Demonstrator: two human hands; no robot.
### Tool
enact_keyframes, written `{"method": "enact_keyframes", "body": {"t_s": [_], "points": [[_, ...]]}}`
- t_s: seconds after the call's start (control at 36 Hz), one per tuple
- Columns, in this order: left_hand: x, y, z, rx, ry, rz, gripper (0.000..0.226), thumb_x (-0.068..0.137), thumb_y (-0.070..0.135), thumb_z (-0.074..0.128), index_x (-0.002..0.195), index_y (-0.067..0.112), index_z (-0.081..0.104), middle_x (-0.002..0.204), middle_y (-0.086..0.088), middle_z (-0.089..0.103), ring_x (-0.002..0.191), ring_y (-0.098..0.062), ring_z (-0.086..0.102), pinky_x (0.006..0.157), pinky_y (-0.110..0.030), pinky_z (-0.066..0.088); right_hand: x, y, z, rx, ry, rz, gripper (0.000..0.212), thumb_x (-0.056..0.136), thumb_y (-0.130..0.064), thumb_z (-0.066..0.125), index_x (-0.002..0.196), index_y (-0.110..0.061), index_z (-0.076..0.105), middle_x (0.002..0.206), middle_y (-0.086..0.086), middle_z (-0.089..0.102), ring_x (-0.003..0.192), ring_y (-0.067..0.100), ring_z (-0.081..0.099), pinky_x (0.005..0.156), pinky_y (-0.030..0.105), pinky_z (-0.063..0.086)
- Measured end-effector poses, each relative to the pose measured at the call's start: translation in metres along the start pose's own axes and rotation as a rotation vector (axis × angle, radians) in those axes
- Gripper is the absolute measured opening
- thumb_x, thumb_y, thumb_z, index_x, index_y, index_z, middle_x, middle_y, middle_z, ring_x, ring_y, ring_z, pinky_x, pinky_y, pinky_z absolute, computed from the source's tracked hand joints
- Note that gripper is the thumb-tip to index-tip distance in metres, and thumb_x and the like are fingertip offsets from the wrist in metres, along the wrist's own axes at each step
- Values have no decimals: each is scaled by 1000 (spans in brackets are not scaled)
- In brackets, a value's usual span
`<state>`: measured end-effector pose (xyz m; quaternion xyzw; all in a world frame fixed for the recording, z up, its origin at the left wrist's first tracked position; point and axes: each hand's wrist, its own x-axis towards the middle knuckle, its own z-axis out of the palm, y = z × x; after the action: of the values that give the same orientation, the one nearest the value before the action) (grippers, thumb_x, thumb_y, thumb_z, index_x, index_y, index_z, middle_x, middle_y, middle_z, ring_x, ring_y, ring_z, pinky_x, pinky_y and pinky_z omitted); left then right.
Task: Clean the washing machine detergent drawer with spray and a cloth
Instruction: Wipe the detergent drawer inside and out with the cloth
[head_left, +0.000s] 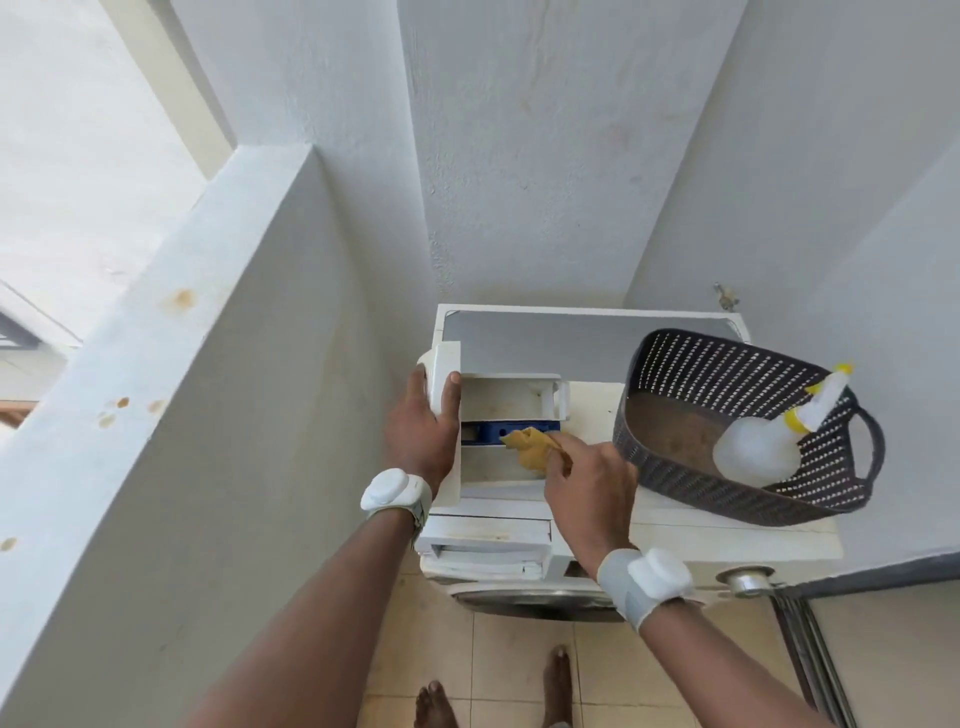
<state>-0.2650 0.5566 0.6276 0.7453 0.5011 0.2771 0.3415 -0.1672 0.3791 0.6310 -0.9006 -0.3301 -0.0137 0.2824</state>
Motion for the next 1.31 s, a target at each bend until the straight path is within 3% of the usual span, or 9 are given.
{"method": "enact_keyframes", "body": {"t_s": [0.19,0.44,0.58,0.72,0.86,1.03,1.11,1.22,1.31], "points": [[0,1,-3,-45,-17,11,62,105,64,43,151,23,49,141,-4,66,125,-30,61,98,-36,47,41,-38,3,88,284,-30,21,92,-22,71,112,-25,70,91,-1,70,93,22,60,101,48,37],[-3,4,-5,-58,-15,7,56,105,57,48,148,22,52,136,-4,68,122,-29,62,89,-26,38,28,-56,47,-252,-147,-281,7,86,-25,71,93,-28,70,123,-4,68,125,30,51,107,59,32],[-1,-2,-3,-43,-21,11,69,101,69,42,152,21,48,144,-6,64,130,-29,59,102,-36,46,38,-36,43,-275,-130,-345,14,98,-37,60,97,-24,65,97,-1,72,104,24,65,116,50,28],[0,-1,-1,-49,-27,3,63,104,63,45,151,21,48,143,-6,64,129,-29,59,98,-32,44,50,-24,44,-264,-351,-288,34,103,-49,39,116,-25,59,120,-1,70,115,23,62,117,48,25],[1,-5,0,-72,-33,-5,63,103,67,44,150,26,48,142,-2,65,128,-27,60,101,-36,48,45,-46,47,-179,-276,-314,46,94,-37,57,137,-25,46,121,1,68,116,26,61,115,52,31],[3,-5,3,-59,-6,-2,66,99,70,42,149,27,50,141,-1,66,126,-29,61,101,-37,49,30,-62,67,-84,-265,-298,11,90,-19,61,101,-21,60,98,2,68,98,26,63,95,41,43],[3,-4,2,-65,-12,-12,66,98,72,42,148,29,50,137,1,68,123,-28,63,100,-38,50,38,-62,65,-129,-287,-305,11,97,-31,57,102,-23,62,102,0,71,100,25,64,101,46,40],[3,-7,2,-98,-26,-33,64,99,76,42,147,34,49,135,6,69,121,-23,64,103,-44,52,56,-45,54,-239,-323,-199,43,105,-51,34,101,-23,66,105,0,72,103,25,64,108,50,30],[2,-6,2,-101,-24,-41,64,99,75,43,148,34,49,136,8,68,124,-21,63,105,-44,51,66,-32,52,-271,-312,-137,45,105,-50,32,106,-19,66,106,4,73,104,27,64,107,45,32]]}}
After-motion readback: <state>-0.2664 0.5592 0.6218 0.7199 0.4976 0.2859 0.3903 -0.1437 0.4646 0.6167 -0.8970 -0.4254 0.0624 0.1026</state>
